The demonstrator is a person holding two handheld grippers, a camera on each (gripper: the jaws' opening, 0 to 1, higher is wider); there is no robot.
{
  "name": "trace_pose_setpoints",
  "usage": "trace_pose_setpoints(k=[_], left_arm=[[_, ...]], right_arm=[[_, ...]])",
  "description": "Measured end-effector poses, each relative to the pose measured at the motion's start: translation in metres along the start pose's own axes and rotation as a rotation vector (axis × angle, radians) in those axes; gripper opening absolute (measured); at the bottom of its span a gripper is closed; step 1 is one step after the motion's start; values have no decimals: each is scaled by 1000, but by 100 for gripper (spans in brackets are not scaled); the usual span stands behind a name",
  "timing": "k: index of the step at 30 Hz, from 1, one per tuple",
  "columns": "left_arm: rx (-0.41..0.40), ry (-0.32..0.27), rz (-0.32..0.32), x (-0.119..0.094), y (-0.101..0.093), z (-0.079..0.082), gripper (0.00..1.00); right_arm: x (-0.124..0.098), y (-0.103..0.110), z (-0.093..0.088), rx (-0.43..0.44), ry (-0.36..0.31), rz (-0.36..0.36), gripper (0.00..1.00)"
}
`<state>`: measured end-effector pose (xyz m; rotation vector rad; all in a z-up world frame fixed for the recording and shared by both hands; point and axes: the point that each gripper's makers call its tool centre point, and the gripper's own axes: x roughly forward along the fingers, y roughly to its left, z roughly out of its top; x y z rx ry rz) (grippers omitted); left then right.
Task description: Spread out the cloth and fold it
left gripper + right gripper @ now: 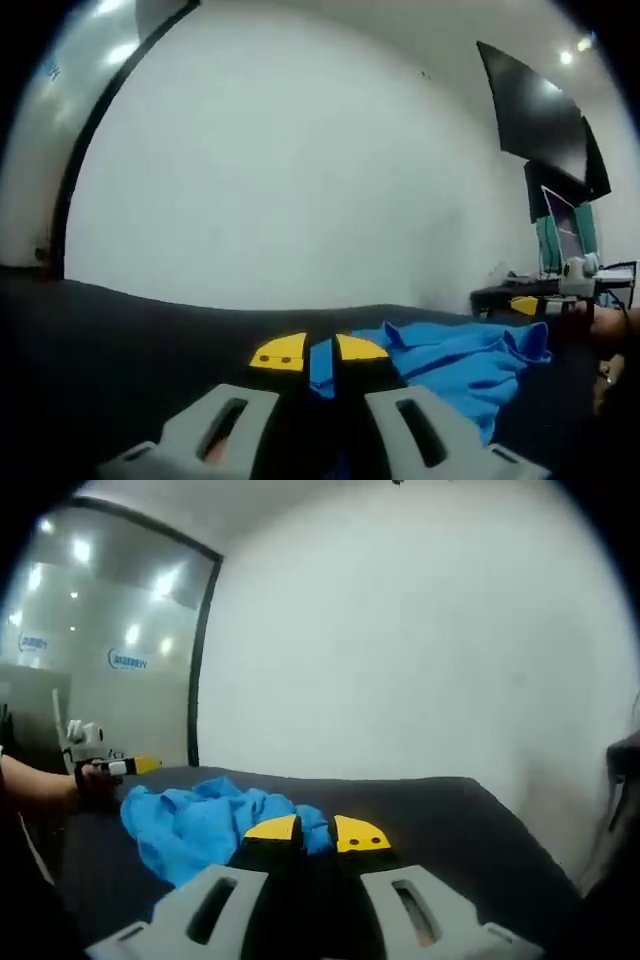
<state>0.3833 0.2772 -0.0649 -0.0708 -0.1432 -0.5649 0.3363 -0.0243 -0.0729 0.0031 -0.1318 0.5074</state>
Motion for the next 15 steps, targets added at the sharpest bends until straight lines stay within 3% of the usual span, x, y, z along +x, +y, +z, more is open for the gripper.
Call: trace_pose_setpoints(k=[2,4,6,7,9,11,13,15], left_arm=[[19,44,-71,-8,-17,-3,11],[45,90,-156,-18,-38,-8,13],[122,134,-223,-25,-54,-15,17],[175,158,-241,-27,-58,-20,18],[258,179,-251,-27,-60,-24,18],[245,174,-241,-24,-57,-22,18],[237,154,-240,-22,-52,-17,18],[233,94,-275,-22,-50,-6,20]], right_arm=[[-6,28,4,-6,8,103,13],[-12,58,-1,-12,57,215,18],[-13,83,-10,-39,103,312,21],[-10,89,-14,-70,116,327,23],[-1,93,-25,-148,150,326,23],[7,93,-35,-200,187,326,21],[16,83,-39,-257,201,291,0],[24,63,-27,-245,174,208,0]])
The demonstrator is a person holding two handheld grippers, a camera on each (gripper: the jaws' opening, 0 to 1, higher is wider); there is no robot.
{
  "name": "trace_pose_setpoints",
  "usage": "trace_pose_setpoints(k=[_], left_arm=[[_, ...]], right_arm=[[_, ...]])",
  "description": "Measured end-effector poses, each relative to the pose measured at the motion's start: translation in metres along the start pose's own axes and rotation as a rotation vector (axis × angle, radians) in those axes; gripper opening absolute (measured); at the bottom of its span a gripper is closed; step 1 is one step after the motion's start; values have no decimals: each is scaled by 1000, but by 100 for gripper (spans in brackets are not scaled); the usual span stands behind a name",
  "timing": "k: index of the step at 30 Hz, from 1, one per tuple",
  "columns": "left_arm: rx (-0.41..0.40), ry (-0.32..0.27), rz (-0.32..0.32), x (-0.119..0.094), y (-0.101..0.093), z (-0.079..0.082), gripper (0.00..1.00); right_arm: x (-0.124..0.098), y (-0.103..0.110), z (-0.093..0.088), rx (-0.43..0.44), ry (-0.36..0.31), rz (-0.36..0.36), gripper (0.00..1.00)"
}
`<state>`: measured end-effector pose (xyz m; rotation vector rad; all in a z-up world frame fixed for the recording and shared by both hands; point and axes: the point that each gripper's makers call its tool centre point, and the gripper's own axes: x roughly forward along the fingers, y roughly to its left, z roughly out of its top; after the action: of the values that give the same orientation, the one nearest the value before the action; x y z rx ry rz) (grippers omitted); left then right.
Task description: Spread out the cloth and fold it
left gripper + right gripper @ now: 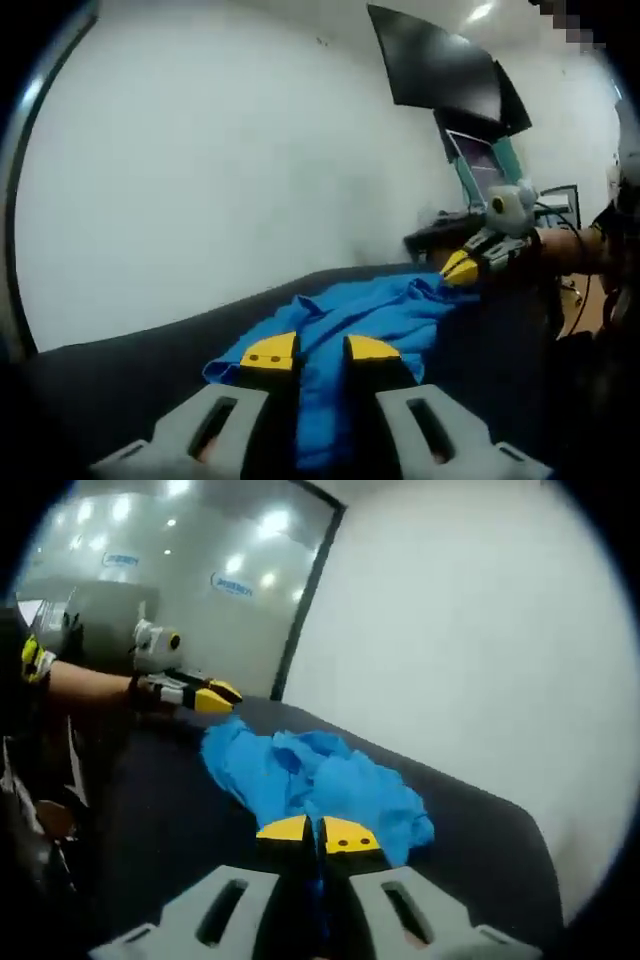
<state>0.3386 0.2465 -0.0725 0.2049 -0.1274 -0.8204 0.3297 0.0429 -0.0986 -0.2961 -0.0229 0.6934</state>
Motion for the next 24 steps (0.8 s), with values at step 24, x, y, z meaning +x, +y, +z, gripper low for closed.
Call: trace_pose_setpoints(k=[24], left_arm=[[-184,-68,-107,-15,3,-21,26]], right_arm=[[-20,-137,31,171,-60,-382,0]])
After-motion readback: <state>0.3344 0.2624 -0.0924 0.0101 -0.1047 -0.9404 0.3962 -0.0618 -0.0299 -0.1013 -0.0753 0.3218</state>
